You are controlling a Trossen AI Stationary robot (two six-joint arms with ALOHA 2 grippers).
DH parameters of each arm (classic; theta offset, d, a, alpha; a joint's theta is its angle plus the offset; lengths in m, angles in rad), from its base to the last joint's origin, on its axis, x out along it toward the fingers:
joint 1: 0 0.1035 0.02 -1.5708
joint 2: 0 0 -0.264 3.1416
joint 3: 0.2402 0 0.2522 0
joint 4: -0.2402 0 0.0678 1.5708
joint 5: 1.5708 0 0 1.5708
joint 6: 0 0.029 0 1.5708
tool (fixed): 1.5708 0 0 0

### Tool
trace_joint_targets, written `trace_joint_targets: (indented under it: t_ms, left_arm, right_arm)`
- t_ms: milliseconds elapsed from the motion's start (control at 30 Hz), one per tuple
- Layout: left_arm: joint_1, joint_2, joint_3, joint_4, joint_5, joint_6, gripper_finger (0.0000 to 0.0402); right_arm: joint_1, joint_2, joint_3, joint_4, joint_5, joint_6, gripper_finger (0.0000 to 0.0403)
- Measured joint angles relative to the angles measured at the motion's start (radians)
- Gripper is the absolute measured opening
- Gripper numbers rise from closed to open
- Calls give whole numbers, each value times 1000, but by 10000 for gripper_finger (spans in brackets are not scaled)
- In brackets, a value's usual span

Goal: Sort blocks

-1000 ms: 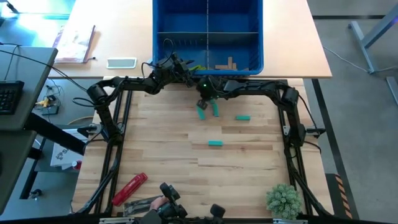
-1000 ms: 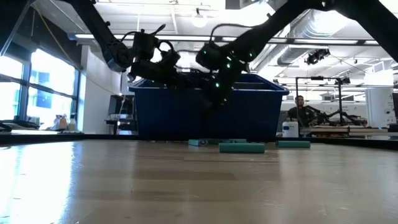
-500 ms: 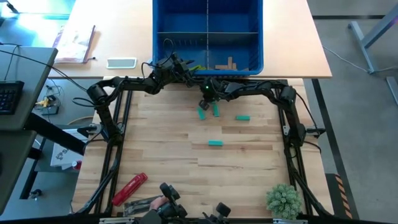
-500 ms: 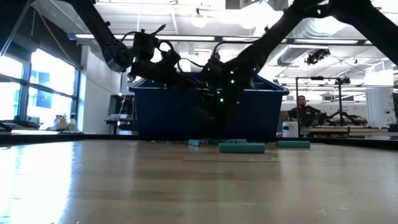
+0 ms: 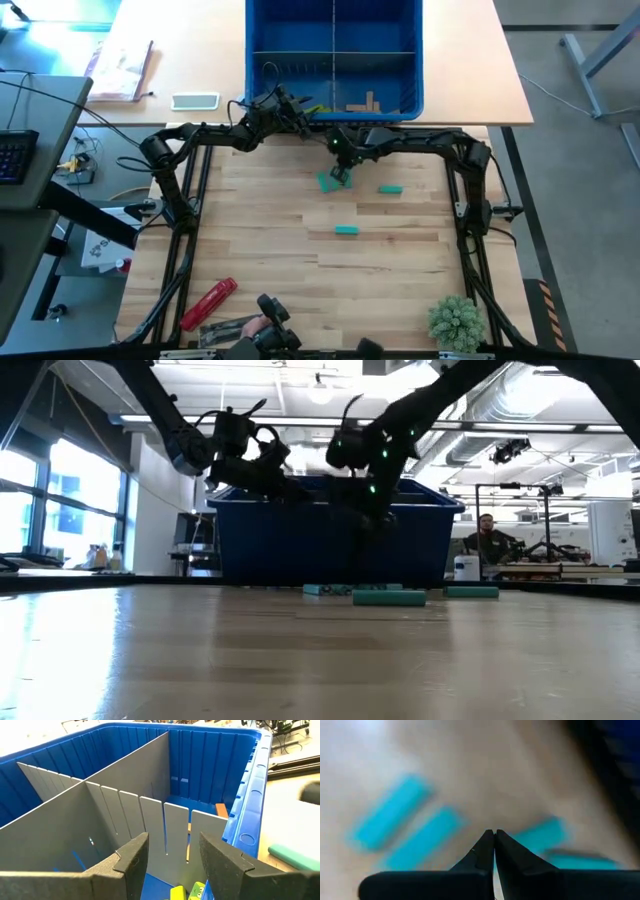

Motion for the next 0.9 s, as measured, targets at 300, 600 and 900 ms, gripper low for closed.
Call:
trace_joint_targets:
  t_ms: [300, 600, 900]
  left_arm:
    - [-4, 0, 0, -2, -2, 0, 157]
    - [-5, 0, 0, -2, -5, 0, 157]
    - [-5, 0, 0, 2, -7, 0, 157]
  right_arm:
    - [-93, 8, -142, 26, 242, 172, 0]
    - [-84, 2, -213, 59, 84, 146, 0]
    - [-66, -33, -176, 108, 186, 63, 0]
